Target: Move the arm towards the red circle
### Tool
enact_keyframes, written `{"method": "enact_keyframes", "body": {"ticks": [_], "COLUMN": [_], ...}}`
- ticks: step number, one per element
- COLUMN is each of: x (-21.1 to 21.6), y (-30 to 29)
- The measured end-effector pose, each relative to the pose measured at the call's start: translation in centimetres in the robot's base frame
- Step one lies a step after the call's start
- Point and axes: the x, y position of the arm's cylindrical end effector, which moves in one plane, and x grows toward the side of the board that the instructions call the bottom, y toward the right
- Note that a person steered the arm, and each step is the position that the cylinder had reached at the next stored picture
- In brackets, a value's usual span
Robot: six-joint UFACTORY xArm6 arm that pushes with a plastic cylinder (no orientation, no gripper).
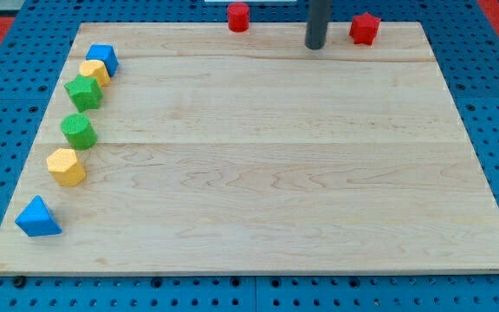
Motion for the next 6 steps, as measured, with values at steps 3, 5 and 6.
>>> {"method": "enact_keyframes", "body": {"ticks": [3, 5, 6], "x": [-1.0, -6.6, -6.9], "y": [2.9, -5.8, -6.6]}}
